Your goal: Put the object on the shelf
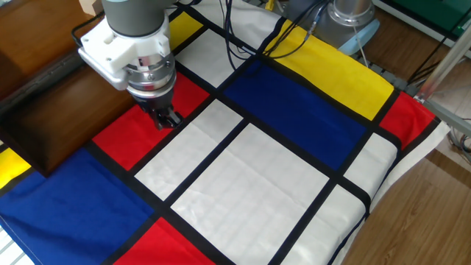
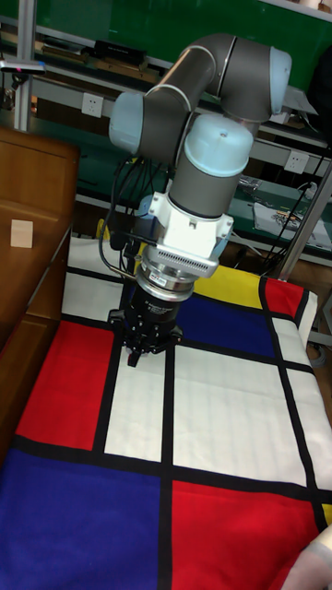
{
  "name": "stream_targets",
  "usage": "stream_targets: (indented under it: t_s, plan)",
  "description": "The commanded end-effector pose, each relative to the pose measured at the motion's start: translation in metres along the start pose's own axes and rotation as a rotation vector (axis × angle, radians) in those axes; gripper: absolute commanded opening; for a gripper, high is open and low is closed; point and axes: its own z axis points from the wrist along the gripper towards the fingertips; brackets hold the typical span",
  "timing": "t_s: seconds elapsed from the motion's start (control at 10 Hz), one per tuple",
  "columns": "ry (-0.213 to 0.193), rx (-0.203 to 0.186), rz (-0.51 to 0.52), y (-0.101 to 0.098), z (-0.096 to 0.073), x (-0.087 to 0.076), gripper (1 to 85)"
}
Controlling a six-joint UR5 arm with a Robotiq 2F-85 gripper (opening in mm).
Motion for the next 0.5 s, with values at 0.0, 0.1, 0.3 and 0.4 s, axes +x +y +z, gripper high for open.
stream_targets:
  t_s: [0.0,0.1,0.3,0.4]
  plan:
    - [0.024,0.000,0.019,-0.0033,-0.0056,0.0048,1.0]
    - [0.032,-0.002,0.023,-0.0044,-0.0089,0.0063,1.0]
    - [0.037,-0.012,0.020,-0.0072,-0.0125,0.0042,1.0]
    - [0.038,-0.017,0.020,-0.0071,-0.0129,0.0036,1.0]
